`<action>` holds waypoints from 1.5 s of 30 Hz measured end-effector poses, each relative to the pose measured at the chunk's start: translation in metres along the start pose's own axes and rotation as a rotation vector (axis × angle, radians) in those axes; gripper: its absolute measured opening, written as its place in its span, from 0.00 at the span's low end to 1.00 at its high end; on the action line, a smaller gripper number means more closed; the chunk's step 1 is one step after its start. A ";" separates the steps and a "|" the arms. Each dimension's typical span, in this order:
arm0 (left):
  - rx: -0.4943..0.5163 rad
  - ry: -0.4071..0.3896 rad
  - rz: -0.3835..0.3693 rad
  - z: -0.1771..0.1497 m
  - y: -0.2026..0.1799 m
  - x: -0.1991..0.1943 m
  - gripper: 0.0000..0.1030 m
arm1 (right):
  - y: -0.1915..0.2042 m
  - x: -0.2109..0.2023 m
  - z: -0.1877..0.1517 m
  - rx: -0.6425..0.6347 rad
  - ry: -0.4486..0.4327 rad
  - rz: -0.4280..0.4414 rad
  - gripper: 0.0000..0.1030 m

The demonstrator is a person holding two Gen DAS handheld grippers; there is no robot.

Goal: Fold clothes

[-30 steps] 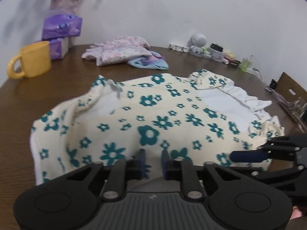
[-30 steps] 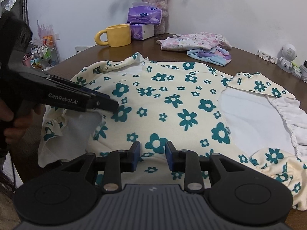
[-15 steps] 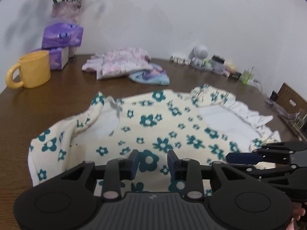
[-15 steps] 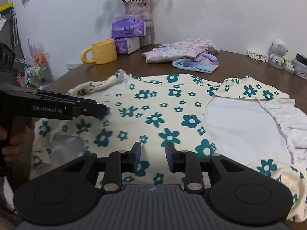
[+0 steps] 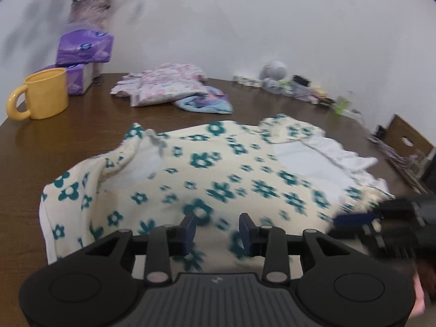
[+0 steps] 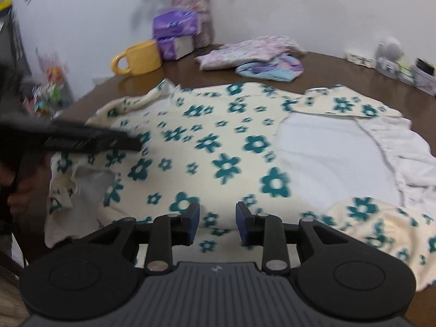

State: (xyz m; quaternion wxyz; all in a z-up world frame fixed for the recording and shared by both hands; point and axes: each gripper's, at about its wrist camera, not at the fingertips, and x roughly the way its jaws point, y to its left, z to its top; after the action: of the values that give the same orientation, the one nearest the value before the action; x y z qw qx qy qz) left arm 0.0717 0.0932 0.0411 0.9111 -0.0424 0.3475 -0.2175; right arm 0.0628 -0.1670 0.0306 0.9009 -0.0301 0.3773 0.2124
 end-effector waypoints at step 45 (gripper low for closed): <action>0.425 0.202 0.058 -0.023 -0.121 -0.030 0.00 | -0.035 -0.063 -0.012 -0.496 0.041 0.173 0.00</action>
State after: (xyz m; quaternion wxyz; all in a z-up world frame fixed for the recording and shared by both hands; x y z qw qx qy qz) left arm -0.0074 -0.0014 0.0693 0.8662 0.1821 0.3842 -0.2625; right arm 0.0293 -0.2238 0.0622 0.8367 -0.2220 0.3328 0.3740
